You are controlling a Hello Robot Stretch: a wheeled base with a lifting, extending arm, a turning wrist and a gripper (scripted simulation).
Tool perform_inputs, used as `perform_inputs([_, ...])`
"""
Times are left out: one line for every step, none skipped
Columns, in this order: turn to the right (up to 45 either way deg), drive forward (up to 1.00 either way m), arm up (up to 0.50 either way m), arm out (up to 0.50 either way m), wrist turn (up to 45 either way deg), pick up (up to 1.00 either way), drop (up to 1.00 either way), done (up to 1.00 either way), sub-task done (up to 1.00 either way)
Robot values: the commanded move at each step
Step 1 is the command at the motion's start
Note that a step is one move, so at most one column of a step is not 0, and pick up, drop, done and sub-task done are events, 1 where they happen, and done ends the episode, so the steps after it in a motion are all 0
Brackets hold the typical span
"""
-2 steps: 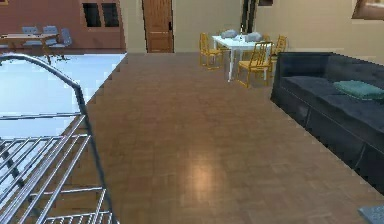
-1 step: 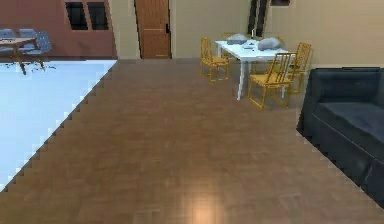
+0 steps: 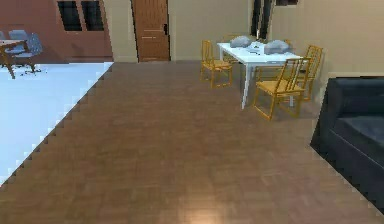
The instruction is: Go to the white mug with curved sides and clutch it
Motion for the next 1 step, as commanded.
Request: perform_inputs([-45.0, 0.00, 0.00, 0.00, 0.0, 0.00, 0.00, 0.00, 0.00])
